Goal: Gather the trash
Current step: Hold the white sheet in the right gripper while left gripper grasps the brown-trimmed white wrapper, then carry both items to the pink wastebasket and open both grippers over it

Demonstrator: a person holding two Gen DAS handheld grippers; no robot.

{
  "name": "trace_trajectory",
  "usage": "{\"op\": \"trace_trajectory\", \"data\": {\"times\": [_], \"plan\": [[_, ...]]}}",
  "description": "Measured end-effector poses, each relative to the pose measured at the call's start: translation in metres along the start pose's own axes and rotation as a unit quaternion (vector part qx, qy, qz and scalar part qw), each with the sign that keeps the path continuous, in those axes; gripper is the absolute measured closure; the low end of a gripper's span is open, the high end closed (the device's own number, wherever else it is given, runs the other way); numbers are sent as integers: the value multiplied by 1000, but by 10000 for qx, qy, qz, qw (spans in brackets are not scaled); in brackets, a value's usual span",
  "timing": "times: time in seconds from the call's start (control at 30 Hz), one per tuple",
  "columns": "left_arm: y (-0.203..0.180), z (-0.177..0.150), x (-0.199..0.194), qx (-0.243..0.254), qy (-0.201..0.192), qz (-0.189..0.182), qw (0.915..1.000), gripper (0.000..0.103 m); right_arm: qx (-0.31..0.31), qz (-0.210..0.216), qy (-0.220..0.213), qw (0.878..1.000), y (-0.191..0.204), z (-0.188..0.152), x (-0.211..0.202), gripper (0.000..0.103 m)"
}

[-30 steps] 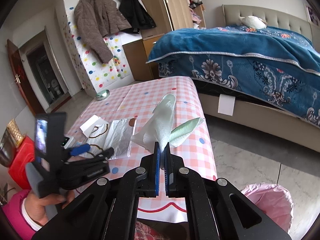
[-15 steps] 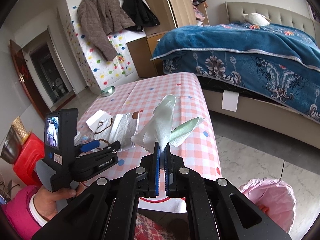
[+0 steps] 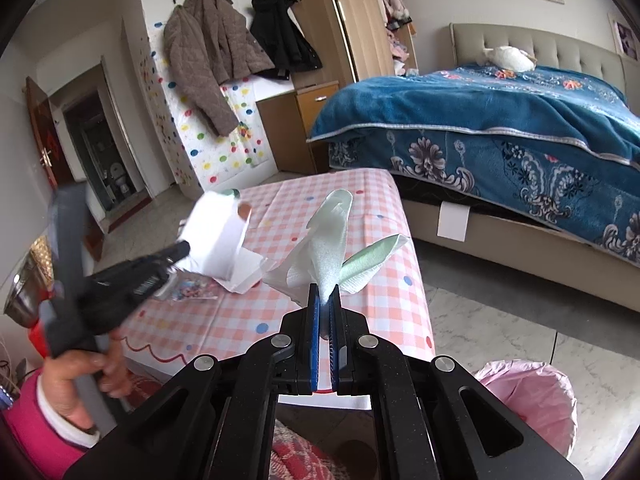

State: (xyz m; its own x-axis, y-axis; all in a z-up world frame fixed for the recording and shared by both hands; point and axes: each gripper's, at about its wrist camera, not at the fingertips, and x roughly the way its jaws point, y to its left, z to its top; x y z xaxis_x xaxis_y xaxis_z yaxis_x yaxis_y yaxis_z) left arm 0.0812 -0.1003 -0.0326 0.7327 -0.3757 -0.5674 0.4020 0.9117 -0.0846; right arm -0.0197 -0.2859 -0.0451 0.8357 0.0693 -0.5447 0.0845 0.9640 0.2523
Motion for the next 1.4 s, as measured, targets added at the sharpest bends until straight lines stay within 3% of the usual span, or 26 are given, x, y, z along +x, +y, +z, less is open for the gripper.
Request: {"op": "trace_trajectory", "data": {"times": [0.17,0.37,0.73,1.1,1.27,1.4], "plan": [[-8,-14,-16,-17,74,-401,9992,101,34,23,-20,10000,0,0,-10,99],[-15,-31,-26,-1,157,-549,9984,101,113,-75,-27,9999,0,-6,-21,100],[-50,-54,-30,347,312,-1098,9929,101,385,-500,-60,9980,-26,-27,-46,99],[-140,-68,-2,1092,655,-1964,9722,101,880,-1316,-116,9873,-76,-55,-82,99],[-185,-82,9,1503,846,-2209,9599,101,1107,-1837,114,9767,-108,-73,-91,99],[-213,-91,21,1723,1028,-2370,9506,101,1334,-1980,319,9706,-133,-85,-92,99]]}}
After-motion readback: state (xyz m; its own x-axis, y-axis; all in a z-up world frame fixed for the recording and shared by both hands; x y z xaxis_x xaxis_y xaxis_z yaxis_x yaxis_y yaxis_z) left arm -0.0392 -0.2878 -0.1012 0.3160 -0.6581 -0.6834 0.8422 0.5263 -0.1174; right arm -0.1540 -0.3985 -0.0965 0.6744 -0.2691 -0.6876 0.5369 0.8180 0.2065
